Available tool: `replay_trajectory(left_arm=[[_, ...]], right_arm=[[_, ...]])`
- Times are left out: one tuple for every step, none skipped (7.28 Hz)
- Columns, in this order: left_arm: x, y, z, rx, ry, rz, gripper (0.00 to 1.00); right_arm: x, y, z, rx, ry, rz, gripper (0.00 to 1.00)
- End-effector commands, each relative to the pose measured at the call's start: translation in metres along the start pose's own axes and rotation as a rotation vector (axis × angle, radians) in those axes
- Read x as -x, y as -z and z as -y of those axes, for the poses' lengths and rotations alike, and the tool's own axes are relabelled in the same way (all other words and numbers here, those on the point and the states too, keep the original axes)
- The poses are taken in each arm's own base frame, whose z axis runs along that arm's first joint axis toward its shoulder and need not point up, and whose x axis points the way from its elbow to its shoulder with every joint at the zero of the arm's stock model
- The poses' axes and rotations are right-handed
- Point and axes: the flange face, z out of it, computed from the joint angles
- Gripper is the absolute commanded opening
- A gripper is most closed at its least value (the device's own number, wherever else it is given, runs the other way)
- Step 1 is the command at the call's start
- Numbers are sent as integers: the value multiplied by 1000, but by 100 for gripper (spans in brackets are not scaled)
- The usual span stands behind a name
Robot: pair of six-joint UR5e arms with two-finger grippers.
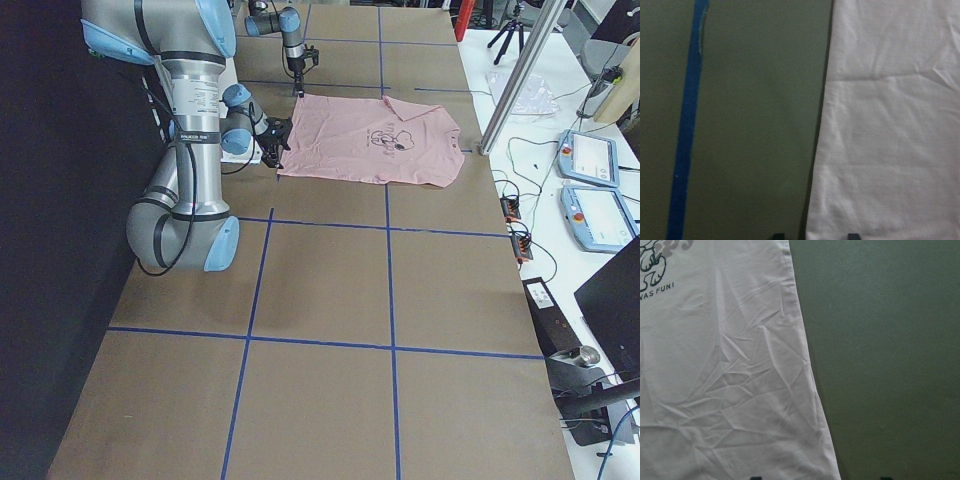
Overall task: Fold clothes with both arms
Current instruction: 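Grasp the hem corners with the left and right grippers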
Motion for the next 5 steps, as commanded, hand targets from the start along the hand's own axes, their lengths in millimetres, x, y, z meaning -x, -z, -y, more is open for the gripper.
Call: replay_trajectory(left_arm=[[-3,1,-3,7,-3,-6,0],[-5,2,-4,8,-4,-11,0],[-6,2,-5,9,-5,-12,0],[-8,4,-6,11,-8,-18,0],[-9,5,-6,9,-8,-21,0]], right_arm=[[0,0,-2,1,1,0,83],[0,0,-1,0,0,0,83],[0,0,-1,0,0,0,83],[-1,-1,-2,1,1,-2,83],[-1,-3,-5,2,-14,-5,81]])
